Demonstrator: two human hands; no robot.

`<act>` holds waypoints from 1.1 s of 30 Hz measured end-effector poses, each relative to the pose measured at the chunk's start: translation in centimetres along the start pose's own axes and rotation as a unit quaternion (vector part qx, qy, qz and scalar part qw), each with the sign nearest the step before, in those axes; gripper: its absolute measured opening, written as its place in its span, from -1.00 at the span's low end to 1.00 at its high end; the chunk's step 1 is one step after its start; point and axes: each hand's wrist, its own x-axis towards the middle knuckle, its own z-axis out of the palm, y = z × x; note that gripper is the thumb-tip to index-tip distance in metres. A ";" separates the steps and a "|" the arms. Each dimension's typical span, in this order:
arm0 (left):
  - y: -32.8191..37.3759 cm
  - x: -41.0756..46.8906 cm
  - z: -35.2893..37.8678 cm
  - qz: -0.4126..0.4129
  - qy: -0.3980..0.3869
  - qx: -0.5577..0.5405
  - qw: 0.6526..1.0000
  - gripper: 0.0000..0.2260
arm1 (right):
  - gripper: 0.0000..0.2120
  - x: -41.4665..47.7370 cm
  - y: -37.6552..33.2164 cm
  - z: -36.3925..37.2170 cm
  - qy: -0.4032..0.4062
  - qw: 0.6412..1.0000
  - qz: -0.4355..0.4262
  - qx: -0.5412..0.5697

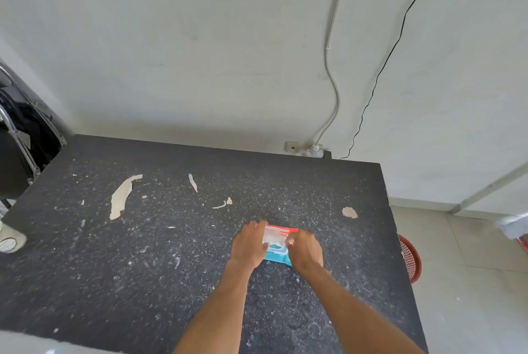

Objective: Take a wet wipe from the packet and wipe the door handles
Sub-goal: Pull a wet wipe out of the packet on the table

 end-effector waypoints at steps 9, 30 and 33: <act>0.3 0.3 -1.5 0.000 0.049 -0.006 0.999 -0.69 | -0.82 -0.1 -0.1 0.2 0.039 0.999 -0.018 0.022; 1.3 -1.0 -0.2 0.024 0.046 0.011 0.999 -0.70 | -0.88 -1.1 2.0 -2.6 0.211 0.928 0.200 0.235; 1.2 -1.6 0.6 0.020 0.021 0.021 0.999 -0.66 | -0.80 -1.1 1.7 -2.6 0.225 0.929 0.172 0.240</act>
